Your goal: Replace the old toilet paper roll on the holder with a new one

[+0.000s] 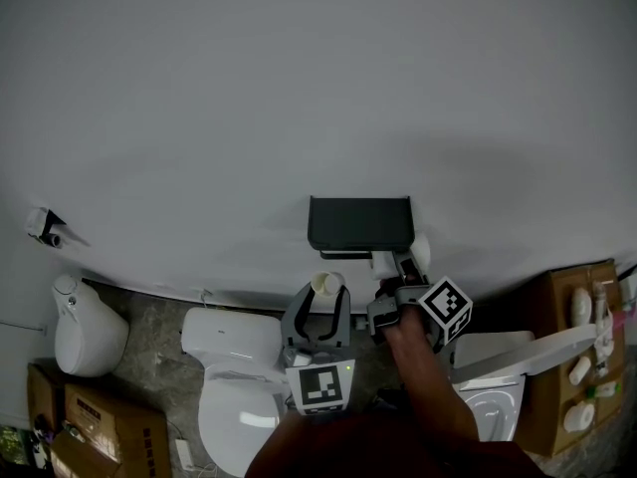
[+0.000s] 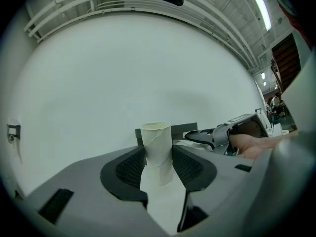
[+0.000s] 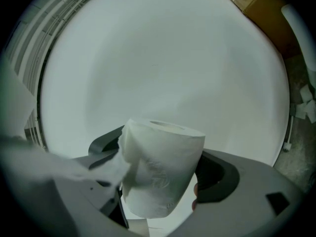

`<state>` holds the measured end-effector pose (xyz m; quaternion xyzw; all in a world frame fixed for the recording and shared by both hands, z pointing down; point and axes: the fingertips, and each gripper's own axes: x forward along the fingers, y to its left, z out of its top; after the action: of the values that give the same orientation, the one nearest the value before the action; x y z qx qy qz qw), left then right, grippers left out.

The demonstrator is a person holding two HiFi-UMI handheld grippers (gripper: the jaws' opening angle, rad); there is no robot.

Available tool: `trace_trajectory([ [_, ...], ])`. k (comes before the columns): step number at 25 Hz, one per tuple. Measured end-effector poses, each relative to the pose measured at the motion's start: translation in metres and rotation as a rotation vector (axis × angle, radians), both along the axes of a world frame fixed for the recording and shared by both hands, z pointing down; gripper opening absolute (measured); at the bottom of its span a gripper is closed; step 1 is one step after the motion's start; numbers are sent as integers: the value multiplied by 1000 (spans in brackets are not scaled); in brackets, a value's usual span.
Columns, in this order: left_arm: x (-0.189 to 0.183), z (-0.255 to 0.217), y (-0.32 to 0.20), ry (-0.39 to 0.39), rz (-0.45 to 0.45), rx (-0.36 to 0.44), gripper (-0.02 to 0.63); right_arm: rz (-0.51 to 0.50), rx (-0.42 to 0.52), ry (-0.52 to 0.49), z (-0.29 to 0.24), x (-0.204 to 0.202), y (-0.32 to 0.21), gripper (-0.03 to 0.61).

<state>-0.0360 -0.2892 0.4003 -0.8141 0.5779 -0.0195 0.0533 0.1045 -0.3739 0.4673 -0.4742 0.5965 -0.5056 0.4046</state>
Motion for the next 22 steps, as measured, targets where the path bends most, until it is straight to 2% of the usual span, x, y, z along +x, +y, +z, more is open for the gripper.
trace_trajectory([
  [5, -10, 11, -2, -23, -50, -36, 190, -6, 1, 0, 1, -10, -1, 436],
  [11, -27, 14, 2, -10, -84, -43, 190, -3, 18, -3, -1, -31, 1, 436],
  [18, -39, 12, -1, 18, -102, -37, 190, -17, 38, -11, 0, -50, 1, 436],
  [22, -50, 15, 0, -2, -101, -56, 190, -34, 43, -16, -3, -67, 2, 436],
])
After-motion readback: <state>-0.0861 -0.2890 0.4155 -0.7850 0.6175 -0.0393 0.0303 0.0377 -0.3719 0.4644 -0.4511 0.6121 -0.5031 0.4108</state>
